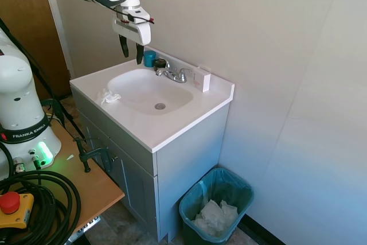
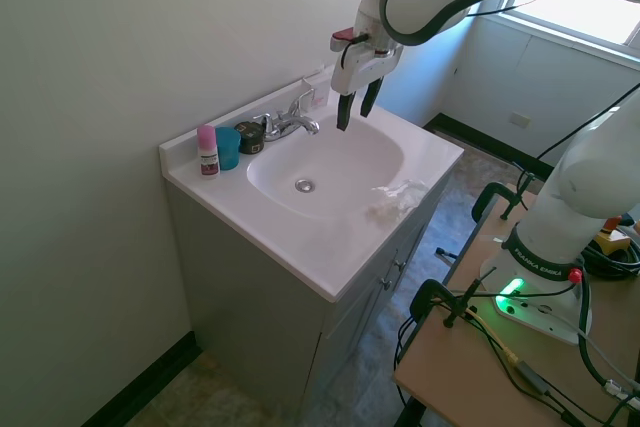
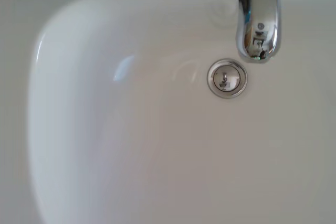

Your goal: Throw the tissue in the trash bin

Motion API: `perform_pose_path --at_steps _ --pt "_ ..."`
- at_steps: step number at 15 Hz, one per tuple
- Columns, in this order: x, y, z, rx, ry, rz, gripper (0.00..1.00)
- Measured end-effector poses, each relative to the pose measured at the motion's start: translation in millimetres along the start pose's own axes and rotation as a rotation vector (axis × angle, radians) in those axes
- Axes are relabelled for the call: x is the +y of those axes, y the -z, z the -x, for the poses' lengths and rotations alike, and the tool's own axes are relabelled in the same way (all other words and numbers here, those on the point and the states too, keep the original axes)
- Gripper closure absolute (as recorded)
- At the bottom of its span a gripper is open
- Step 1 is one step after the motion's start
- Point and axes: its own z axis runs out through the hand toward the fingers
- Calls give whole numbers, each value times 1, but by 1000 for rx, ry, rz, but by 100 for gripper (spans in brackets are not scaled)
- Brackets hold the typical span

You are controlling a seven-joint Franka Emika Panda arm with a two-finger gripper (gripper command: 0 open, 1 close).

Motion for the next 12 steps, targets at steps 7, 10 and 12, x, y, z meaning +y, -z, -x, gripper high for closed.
perform_pose_path --at_steps 7,10,12 --pt "-21 0 30 -24 40 74 0" --pt "-16 -16 42 -61 22 133 0" --pt "-7 -33 56 -83 13 176 0"
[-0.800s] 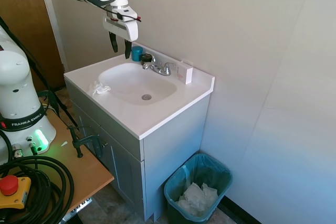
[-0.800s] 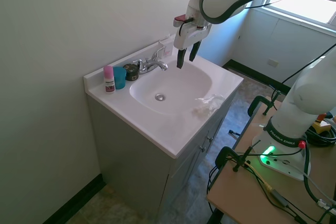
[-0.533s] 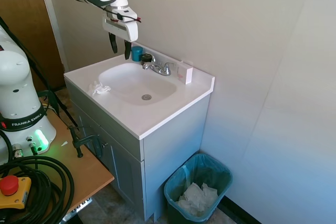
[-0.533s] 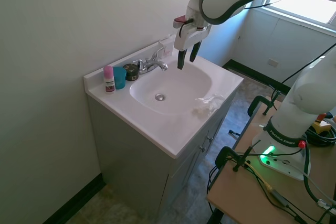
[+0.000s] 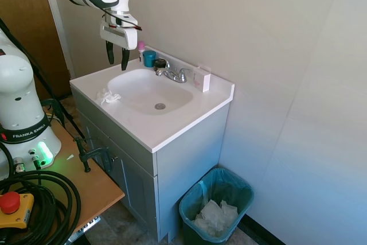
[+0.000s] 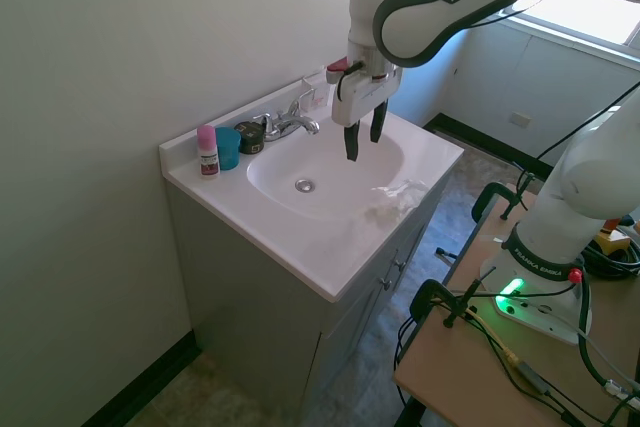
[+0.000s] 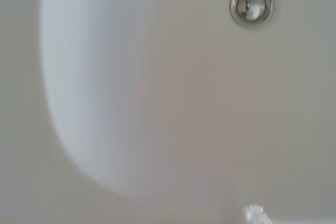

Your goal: Throw the tissue in the trash bin

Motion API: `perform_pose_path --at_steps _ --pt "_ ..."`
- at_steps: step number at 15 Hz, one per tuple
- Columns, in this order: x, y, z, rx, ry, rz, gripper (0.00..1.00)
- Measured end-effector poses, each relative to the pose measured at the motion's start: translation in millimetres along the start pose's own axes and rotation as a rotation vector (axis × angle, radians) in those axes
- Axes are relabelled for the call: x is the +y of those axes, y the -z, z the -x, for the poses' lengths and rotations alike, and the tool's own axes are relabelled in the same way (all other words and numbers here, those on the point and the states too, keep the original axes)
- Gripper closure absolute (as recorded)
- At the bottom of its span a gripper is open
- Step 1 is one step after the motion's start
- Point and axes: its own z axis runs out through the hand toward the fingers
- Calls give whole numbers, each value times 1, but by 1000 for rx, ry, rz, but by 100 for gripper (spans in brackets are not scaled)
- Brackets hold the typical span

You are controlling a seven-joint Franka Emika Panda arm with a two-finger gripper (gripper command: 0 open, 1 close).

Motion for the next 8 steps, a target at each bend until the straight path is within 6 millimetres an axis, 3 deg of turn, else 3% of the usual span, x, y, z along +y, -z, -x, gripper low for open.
perform_pose_path --at_steps 3,8 --pt "6 -28 19 -25 -2 59 0" --pt "23 -67 30 -63 -20 136 0"
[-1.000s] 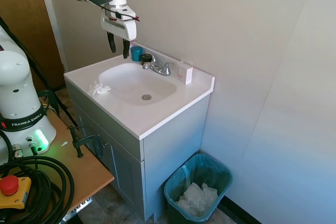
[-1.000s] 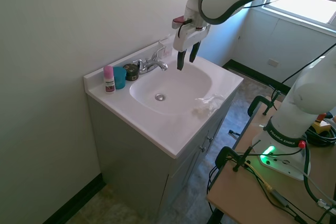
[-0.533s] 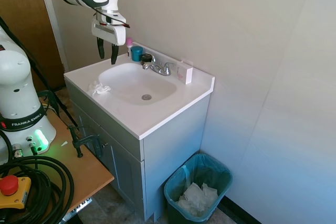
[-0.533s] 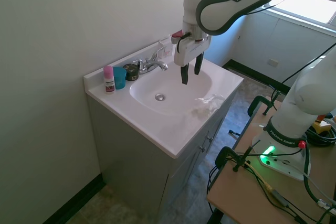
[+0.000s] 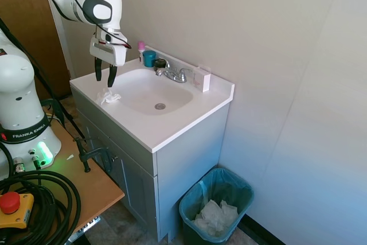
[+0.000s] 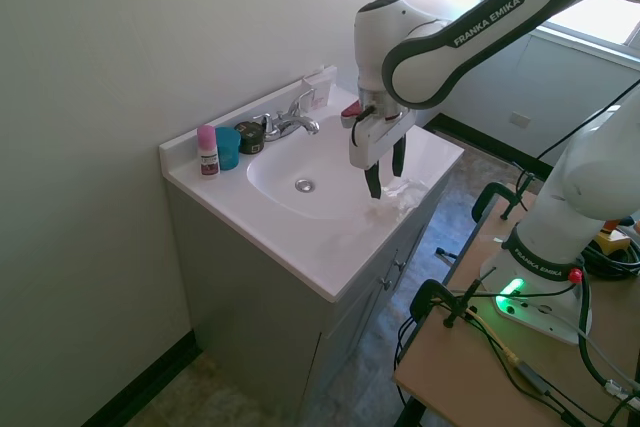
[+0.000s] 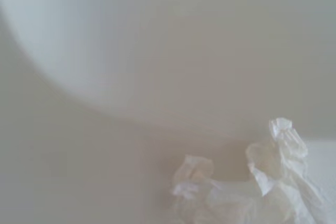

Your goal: Throw the tissue in the trash bin

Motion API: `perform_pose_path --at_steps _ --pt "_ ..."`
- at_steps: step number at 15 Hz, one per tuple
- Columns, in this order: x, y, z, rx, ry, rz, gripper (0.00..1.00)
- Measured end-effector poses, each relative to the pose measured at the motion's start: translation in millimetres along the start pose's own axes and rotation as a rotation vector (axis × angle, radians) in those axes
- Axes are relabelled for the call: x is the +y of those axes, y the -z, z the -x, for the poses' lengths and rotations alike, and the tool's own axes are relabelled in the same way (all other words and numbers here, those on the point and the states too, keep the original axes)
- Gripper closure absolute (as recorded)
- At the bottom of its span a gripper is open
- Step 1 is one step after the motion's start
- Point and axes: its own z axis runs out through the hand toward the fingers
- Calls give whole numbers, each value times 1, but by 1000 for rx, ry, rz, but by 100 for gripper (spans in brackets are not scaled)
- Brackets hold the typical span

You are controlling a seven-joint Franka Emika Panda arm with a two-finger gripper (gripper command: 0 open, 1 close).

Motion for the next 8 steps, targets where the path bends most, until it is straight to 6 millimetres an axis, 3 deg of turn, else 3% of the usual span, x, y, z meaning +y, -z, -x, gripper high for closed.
perform_pose_path --at_steps 4,5,8 --pt "-2 -33 -14 -2 -11 32 0" --pt "-3 -41 -17 -6 -12 33 100" --pt "-7 -52 -22 -12 -15 30 100"
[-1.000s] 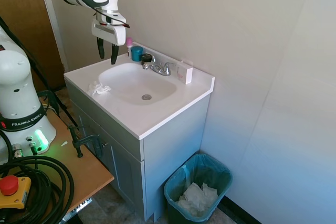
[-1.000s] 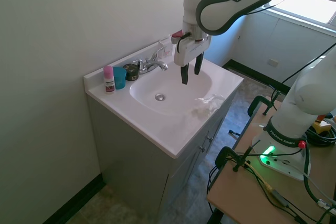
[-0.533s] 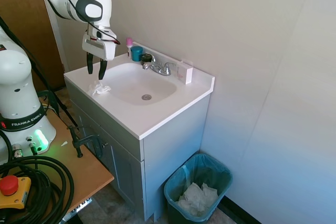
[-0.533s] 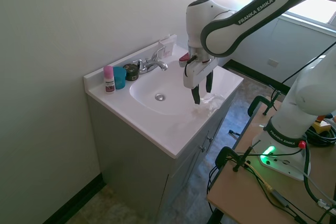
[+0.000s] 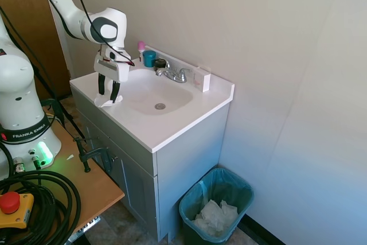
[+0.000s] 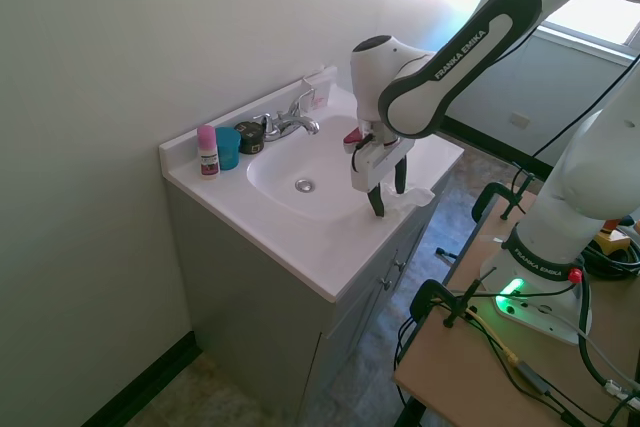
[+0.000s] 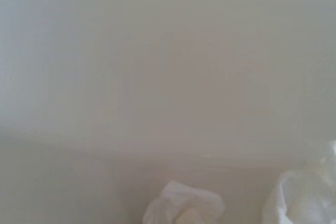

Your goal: Throw the tissue in the trash bin

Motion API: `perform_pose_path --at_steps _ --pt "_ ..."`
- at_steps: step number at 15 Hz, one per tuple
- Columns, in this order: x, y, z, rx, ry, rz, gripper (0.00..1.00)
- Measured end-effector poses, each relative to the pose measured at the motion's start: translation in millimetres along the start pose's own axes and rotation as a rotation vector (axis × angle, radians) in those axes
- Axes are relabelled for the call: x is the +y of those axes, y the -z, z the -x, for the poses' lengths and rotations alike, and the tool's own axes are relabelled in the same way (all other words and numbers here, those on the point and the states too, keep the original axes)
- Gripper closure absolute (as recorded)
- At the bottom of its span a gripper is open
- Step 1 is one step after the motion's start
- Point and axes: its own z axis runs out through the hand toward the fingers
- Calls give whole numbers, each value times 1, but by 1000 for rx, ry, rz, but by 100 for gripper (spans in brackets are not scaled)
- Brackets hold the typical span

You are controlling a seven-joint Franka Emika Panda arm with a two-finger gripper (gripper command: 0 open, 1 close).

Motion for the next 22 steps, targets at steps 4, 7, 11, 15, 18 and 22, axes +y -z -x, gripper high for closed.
perform_pose_path --at_steps 4,7,11,15,18,22 --pt "-2 1 2 5 5 -9 100" --pt "-6 1 4 9 8 -23 100" --pt "-10 1 7 1 5 -35 100" --pt "-10 2 5 0 -3 -53 100" --pt "-8 3 -1 -1 -12 -76 100" --pt "-6 30 -5 2 -15 -148 100"
